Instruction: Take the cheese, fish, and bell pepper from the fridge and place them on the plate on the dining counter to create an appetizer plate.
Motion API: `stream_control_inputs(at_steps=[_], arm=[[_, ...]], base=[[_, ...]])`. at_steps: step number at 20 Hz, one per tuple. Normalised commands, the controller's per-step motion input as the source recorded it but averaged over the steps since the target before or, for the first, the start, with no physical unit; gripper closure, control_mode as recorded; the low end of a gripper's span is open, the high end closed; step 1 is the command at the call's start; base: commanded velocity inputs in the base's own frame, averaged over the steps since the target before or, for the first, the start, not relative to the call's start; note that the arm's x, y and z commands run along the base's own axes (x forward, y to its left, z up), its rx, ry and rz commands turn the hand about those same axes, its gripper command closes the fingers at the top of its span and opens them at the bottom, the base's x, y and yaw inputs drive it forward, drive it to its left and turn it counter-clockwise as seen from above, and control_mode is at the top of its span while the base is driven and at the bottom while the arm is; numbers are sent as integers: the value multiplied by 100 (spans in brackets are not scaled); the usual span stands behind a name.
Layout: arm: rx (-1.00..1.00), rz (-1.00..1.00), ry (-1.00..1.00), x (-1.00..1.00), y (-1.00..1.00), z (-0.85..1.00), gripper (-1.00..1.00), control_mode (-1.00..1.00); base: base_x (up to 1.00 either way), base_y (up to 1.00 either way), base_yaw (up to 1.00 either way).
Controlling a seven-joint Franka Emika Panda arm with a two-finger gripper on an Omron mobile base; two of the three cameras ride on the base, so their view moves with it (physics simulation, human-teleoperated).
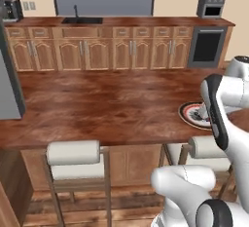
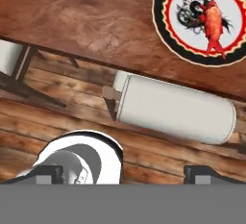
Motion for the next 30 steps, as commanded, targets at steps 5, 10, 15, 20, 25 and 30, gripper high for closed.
stream_control_inputs(at_steps=[5, 10, 15, 20, 25, 30], arm=[[0, 0, 0, 0, 0, 0, -100, 100], [0, 0, 0, 0, 0, 0, -100, 100], [0, 0, 0, 0, 0, 0, -100, 100], [0, 0, 0, 0, 0, 0, -100, 100], [0, 0, 0, 0, 0, 0, -100, 100], [0, 0, 0, 0, 0, 0, -100, 100]], base=[[-64, 95, 15], [-47, 100, 2], [-29, 100, 0], [-4, 100, 0], [4, 100, 0], [10, 100, 0]])
